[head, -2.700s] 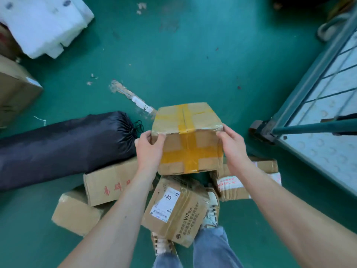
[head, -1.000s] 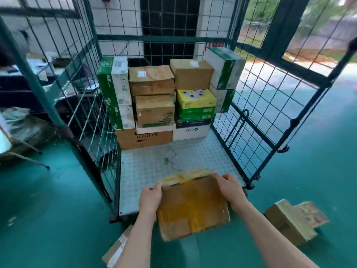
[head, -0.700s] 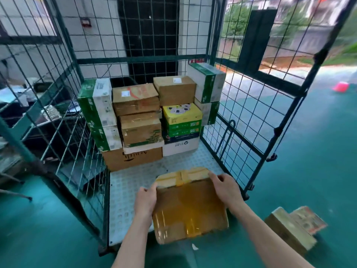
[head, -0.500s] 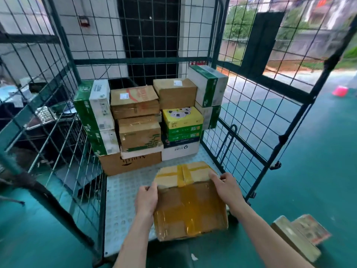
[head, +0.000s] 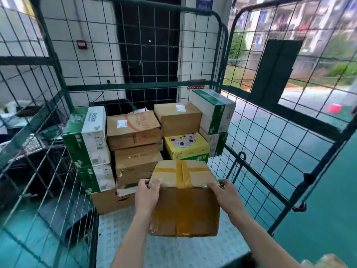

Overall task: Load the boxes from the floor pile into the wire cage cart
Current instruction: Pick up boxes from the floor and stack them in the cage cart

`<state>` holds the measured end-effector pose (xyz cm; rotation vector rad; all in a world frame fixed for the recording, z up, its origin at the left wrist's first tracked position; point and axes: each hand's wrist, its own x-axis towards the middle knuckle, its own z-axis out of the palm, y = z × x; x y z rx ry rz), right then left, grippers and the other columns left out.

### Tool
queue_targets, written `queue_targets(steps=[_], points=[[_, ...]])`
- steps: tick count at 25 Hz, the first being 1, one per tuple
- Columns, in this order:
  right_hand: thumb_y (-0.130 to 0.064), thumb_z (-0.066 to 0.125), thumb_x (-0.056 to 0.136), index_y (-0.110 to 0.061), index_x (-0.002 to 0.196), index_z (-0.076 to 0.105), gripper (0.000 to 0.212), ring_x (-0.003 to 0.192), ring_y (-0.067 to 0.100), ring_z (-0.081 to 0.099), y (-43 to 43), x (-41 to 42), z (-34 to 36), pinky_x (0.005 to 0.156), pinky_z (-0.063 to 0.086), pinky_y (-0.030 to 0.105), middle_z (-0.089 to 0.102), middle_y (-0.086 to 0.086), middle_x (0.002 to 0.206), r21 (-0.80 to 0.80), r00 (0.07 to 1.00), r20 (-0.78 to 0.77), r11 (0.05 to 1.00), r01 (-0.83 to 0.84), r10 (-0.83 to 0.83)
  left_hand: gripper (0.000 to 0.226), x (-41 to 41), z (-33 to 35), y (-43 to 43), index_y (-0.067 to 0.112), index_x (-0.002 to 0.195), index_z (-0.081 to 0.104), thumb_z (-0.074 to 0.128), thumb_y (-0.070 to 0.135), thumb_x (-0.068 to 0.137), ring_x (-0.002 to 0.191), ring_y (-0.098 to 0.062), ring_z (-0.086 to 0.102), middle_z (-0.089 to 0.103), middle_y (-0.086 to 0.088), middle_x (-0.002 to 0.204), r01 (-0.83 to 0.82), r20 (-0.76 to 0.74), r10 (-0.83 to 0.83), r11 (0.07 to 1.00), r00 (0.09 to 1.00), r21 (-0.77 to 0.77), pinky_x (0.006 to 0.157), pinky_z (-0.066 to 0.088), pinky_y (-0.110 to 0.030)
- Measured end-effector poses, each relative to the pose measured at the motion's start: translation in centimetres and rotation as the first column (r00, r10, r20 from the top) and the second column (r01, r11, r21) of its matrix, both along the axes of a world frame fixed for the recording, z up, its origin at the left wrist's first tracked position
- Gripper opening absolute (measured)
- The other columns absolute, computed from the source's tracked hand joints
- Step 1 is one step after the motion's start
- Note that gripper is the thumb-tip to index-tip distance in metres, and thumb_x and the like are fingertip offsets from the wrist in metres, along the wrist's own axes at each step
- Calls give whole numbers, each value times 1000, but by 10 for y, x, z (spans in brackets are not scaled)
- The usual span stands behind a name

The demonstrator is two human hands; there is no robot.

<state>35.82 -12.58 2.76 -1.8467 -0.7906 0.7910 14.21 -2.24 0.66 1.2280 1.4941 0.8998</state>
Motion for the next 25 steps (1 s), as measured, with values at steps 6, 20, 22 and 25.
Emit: queue_targets(steps=[6, 20, 22, 25], points=[[-46, 66, 88, -3, 136, 50, 67, 104, 23, 61, 61, 5, -7, 87, 58, 46, 61, 10, 118, -65, 995, -93, 998, 14, -20, 25, 5, 14, 70, 19, 118, 58, 56, 36, 100, 104, -25, 57, 60, -6, 118, 62, -42, -59, 996, 997, 69, 89, 49, -41], [-52, 52, 100, -8, 99, 70, 47, 87, 30, 73, 216, 121, -31, 84, 61, 49, 75, 12, 95, -237, 974, -225, 968, -85, 30, 16, 89, 1, 204, 24, 110, 66, 56, 22, 99, 102, -17, 59, 66, 3, 110, 60, -29, -57, 994, 998, 93, 82, 45, -36], [-51, 53, 100, -10, 100, 68, 43, 93, 30, 71, 245, 149, -35, 88, 59, 54, 74, 11, 100, -228, 961, -275, 970, -89, 23, 15, 117, -3, 225, 26, 109, 67, 56, 22, 98, 103, -19, 60, 67, 3, 110, 20, -14, -19, 996, 1000, 86, 83, 47, -37], [-45, 55, 100, -11, 105, 66, 36, 96, 29, 71, 281, 187, -41, 88, 59, 54, 73, 11, 103, -208, 942, -335, 974, -89, 14, 19, 159, -7, 254, 27, 113, 66, 52, 21, 101, 106, -17, 58, 66, 5, 113, -13, 25, 12, 998, 1000, 57, 88, 46, -38]])
